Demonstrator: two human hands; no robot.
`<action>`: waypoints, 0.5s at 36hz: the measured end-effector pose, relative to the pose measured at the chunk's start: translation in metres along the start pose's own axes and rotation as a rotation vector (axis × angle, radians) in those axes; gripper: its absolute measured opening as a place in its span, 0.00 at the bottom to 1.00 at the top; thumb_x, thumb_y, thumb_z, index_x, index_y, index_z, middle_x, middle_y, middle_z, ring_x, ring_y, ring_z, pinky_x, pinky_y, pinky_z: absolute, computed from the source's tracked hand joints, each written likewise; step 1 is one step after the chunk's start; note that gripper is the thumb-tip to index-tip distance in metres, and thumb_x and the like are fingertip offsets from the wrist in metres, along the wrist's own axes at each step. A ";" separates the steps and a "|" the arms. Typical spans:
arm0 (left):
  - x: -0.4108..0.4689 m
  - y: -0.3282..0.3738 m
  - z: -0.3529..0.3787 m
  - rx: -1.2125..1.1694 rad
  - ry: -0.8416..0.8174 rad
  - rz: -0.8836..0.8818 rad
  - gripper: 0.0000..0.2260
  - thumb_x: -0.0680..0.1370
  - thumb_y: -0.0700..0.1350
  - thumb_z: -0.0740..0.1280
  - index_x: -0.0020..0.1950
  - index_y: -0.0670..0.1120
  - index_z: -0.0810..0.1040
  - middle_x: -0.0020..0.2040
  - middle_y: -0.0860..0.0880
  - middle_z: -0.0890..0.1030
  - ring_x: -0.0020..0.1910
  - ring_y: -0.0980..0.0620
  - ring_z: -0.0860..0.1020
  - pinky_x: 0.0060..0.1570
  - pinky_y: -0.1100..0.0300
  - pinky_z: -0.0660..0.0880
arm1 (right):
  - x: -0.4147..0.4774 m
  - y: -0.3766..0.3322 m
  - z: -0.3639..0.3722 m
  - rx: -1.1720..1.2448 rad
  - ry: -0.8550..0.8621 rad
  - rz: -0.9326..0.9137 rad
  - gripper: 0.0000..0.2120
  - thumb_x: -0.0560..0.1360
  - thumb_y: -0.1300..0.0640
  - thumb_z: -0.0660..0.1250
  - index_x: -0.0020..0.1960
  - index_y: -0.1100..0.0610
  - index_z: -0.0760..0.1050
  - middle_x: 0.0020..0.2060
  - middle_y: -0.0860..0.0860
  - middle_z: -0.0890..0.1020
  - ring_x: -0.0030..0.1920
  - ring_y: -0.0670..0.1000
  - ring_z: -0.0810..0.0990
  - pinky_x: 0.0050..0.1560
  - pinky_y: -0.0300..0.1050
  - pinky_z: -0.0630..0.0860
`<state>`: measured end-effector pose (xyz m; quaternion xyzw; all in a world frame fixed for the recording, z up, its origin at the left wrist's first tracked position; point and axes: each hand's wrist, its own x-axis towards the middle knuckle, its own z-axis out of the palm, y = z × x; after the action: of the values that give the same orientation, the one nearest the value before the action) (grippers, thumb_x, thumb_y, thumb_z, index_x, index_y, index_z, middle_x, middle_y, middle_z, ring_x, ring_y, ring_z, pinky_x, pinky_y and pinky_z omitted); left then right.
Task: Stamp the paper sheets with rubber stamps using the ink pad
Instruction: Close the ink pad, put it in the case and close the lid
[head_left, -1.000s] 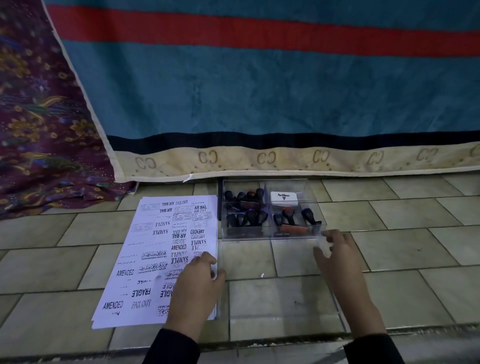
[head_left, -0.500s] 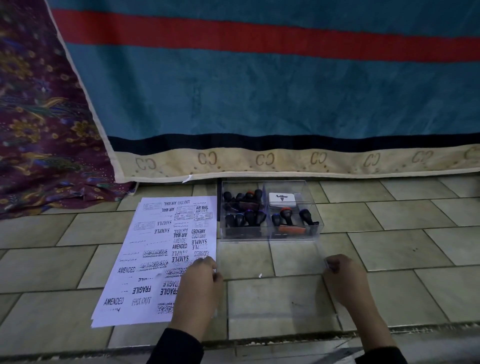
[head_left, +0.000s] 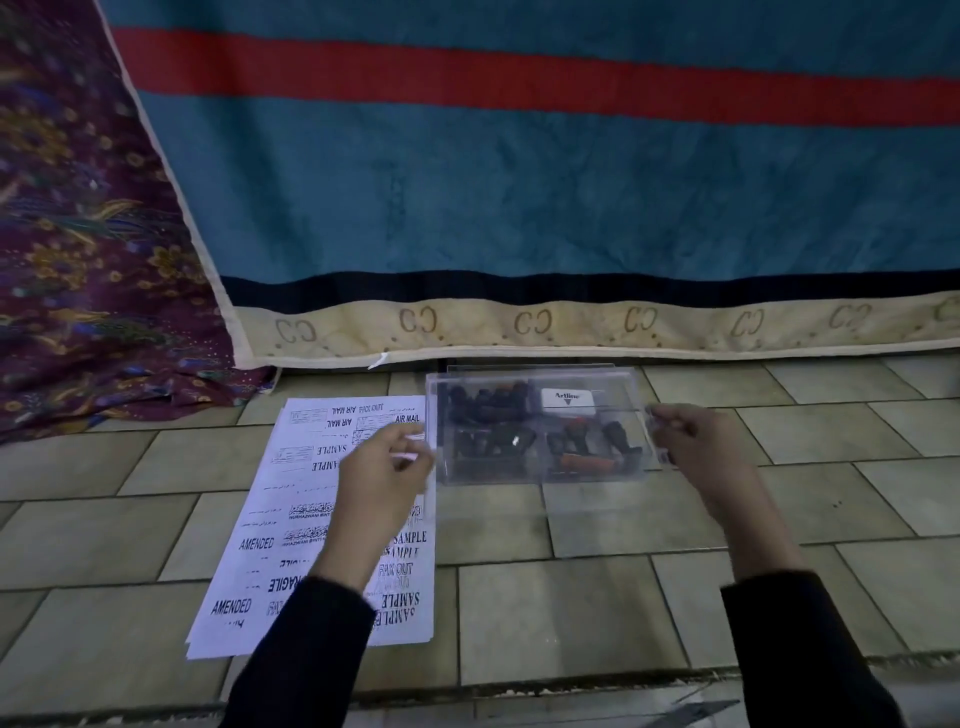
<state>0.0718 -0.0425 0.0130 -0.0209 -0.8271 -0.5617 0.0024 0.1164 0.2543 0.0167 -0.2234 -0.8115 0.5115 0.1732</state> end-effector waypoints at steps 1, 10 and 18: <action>0.012 0.001 0.003 -0.001 0.004 -0.002 0.10 0.75 0.38 0.69 0.54 0.48 0.79 0.40 0.52 0.80 0.31 0.51 0.79 0.29 0.71 0.71 | 0.012 0.000 0.004 -0.033 0.015 0.003 0.10 0.74 0.69 0.65 0.53 0.60 0.79 0.37 0.57 0.78 0.31 0.50 0.74 0.31 0.34 0.73; 0.080 -0.006 0.032 0.050 -0.040 -0.035 0.12 0.74 0.38 0.69 0.58 0.40 0.78 0.47 0.45 0.81 0.36 0.56 0.78 0.35 0.66 0.77 | 0.075 -0.005 0.025 -0.419 -0.010 -0.004 0.12 0.76 0.64 0.61 0.55 0.60 0.81 0.52 0.57 0.83 0.54 0.58 0.79 0.56 0.46 0.73; 0.089 -0.016 0.043 0.054 -0.013 -0.055 0.12 0.73 0.38 0.71 0.56 0.39 0.79 0.44 0.46 0.81 0.38 0.53 0.78 0.35 0.64 0.77 | 0.084 0.007 0.032 -0.484 -0.021 -0.003 0.12 0.74 0.67 0.60 0.47 0.61 0.82 0.47 0.57 0.84 0.50 0.58 0.79 0.52 0.46 0.74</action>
<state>-0.0165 -0.0059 -0.0148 -0.0018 -0.8421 -0.5390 -0.0181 0.0314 0.2781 0.0018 -0.2518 -0.9125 0.3041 0.1070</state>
